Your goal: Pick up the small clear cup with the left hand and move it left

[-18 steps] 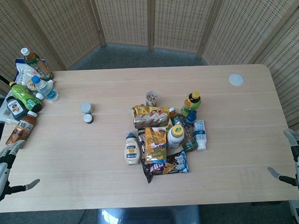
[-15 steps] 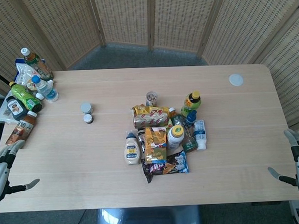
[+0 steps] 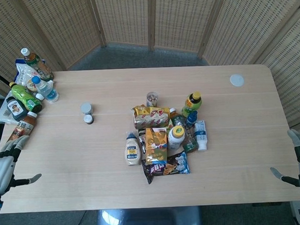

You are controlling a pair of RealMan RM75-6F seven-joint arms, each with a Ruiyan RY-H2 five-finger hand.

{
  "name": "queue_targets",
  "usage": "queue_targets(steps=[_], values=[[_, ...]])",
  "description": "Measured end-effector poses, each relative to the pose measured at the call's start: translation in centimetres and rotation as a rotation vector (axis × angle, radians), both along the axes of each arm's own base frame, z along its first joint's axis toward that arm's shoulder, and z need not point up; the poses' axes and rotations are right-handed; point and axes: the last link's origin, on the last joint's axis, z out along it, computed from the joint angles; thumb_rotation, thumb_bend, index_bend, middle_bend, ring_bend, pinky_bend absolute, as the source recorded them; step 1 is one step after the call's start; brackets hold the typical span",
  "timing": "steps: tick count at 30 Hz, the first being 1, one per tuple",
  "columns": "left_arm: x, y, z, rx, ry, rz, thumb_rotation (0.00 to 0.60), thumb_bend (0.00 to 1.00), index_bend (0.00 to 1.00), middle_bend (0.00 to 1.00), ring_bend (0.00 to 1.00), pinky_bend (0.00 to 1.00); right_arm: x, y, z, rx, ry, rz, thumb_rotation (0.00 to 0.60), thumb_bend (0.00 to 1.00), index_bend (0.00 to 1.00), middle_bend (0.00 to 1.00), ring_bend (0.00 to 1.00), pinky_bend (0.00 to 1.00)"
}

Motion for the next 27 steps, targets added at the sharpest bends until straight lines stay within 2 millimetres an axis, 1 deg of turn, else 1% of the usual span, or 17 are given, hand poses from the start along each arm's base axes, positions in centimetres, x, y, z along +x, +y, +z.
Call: queue_targets(steps=[4,7,12,14,16,19,23,27], values=[[0.2,2.7,-0.2,-0.031,0.094,-0.049,0.600,0.00,0.00,0.00,0.00,0.00,0.0,0.0,0.1,-0.003,-0.001,-0.001,0.600,0.00,0.00,0.00,0.00,0.00],[0.1,5.1,-0.1,-0.048,0.151,-0.073,0.600,0.00,0.00,0.00,0.00,0.00,-0.1,0.0,0.1,-0.004,0.000,-0.002,0.600,0.00,0.00,0.00,0.00,0.00],[-0.3,9.9,0.0,-0.056,0.232,-0.068,0.600,0.00,0.00,0.00,0.00,0.00,-0.1,-0.1,0.1,-0.006,0.003,-0.005,0.600,0.00,0.00,0.00,0.00,0.00],[-0.5,11.9,-0.2,-0.061,0.258,-0.056,0.600,0.00,0.00,0.00,0.00,0.00,-0.2,-0.1,0.1,-0.008,0.004,-0.007,0.600,0.00,0.00,0.00,0.00,0.00],[-0.6,13.4,-0.6,-0.064,0.274,-0.042,0.600,0.00,0.00,0.00,0.00,0.00,-0.3,-0.2,0.2,-0.010,0.005,-0.013,0.600,0.00,0.00,0.00,0.00,0.00],[-0.4,15.8,-1.8,-0.073,0.286,-0.017,0.600,0.00,0.00,0.00,0.00,0.00,-0.6,-0.4,0.2,-0.011,0.008,-0.025,0.600,0.00,0.00,0.00,0.00,0.00],[0.5,18.8,-4.3,-0.100,0.305,-0.003,0.600,0.00,0.00,0.00,0.00,0.00,-1.1,-0.7,0.1,-0.010,0.013,-0.047,0.600,0.00,0.00,0.00,0.00,0.00],[1.4,20.9,-6.5,-0.123,0.333,-0.004,0.600,0.00,0.00,0.00,0.00,0.00,-1.7,-1.1,0.0,-0.009,0.018,-0.069,0.600,0.00,0.00,0.00,0.00,0.00]])
